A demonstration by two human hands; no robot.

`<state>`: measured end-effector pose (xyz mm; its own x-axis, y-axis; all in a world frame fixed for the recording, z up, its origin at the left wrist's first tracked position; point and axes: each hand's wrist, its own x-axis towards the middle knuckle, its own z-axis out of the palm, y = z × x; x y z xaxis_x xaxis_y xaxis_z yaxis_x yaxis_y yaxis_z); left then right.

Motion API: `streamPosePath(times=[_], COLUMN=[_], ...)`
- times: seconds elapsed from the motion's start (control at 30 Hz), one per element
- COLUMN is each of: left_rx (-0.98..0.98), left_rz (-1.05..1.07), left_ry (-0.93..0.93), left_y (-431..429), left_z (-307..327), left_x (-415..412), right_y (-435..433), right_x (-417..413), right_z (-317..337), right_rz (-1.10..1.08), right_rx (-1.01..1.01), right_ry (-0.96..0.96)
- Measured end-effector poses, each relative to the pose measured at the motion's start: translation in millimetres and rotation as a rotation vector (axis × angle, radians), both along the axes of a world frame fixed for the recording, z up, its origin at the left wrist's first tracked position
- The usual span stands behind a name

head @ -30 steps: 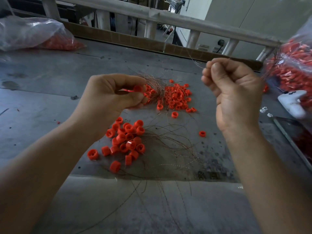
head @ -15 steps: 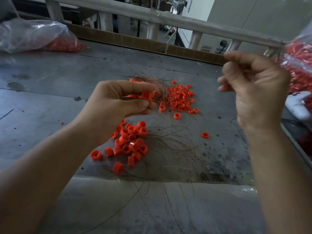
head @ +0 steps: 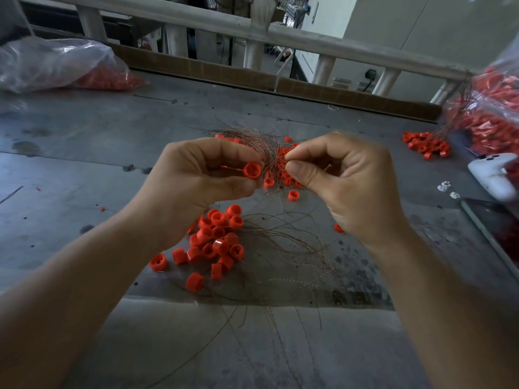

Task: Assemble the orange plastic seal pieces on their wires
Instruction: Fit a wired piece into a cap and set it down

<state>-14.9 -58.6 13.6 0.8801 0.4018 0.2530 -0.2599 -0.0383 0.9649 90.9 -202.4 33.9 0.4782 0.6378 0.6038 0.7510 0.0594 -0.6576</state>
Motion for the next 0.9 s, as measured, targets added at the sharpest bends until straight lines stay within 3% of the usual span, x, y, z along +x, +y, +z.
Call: streamPosePath(times=[0.23,0.9], left_rx=[-0.030,0.225], left_rz=[-0.056,0.114], left_ry=[-0.018,-0.012], left_y=[-1.5,-6.8], left_z=[-0.6,-4.5], left_x=[-0.3,1.6], right_y=[0.4,6.6], right_x=[-0.6,-14.7], right_z=[-2.1,-8.8], right_rz=[-0.013,-0.007], right_rx=[-0.033,-0.093], right_ry=[-0.007,0.060])
